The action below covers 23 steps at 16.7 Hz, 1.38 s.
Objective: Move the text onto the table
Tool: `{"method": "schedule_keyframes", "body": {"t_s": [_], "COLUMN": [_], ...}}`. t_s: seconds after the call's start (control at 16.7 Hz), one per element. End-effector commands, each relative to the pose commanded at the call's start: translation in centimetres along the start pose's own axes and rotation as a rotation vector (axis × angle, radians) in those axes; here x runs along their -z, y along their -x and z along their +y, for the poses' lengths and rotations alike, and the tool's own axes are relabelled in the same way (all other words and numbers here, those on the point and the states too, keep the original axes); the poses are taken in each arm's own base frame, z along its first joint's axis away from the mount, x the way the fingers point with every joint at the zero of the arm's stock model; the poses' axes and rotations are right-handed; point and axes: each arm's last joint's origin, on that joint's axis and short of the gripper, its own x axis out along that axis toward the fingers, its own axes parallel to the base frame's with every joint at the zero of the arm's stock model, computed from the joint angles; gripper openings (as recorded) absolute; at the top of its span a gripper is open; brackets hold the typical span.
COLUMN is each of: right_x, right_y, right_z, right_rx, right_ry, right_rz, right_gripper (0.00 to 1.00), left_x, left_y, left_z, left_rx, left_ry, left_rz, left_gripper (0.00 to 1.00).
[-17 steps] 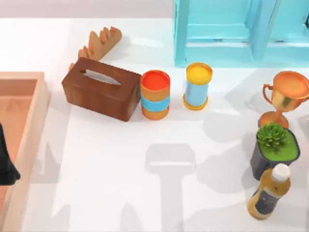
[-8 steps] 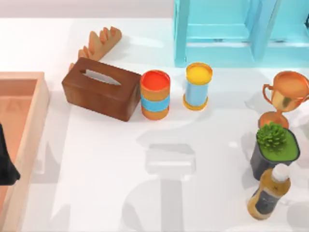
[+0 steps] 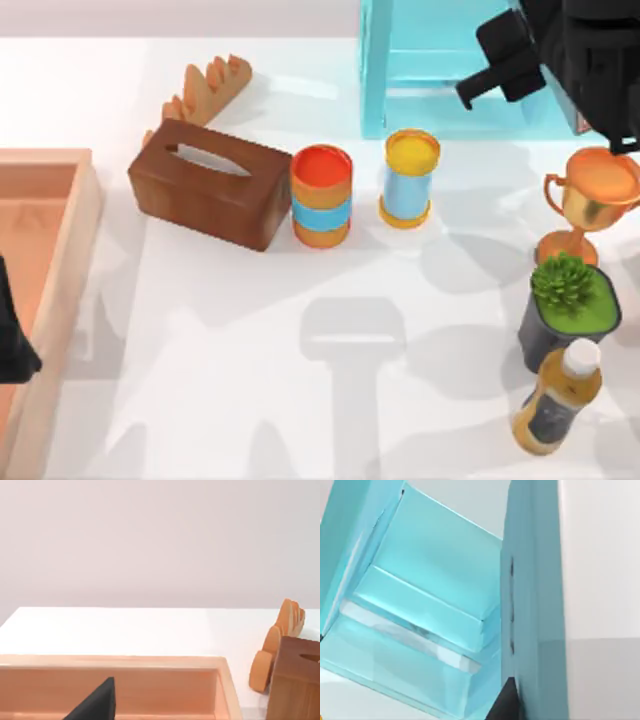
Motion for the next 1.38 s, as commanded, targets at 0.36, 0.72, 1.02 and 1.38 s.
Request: {"method": "schedule_keyframes", "body": {"t_s": [0.36, 0.72, 1.02, 1.38], "right_x": [2.0, 9.2, 11.3, 11.4], "right_y": [9.0, 17.0, 18.9, 19.0], "right_z": [18.4, 27.5, 29.1, 29.1], "right_rx": [0.002, 0.057, 0.068, 0.066], "right_ry": [0.538, 0.949, 1.030, 1.026], "right_rz": [0.047, -0.065, -0.110, -0.109], "right_gripper": [0.00, 0.00, 0.00, 0.00], "left_x": [0.0, 0.0, 0.0, 0.0], "left_y": [0.0, 0.0, 0.0, 0.0], "left_z": [0.0, 0.0, 0.0, 0.0], "left_rx": [0.000, 0.000, 0.000, 0.000], "left_ry": [0.000, 0.000, 0.000, 0.000], "left_rz": [0.000, 0.000, 0.000, 0.000], "left_gripper": [1.00, 1.00, 1.00, 1.00]}}
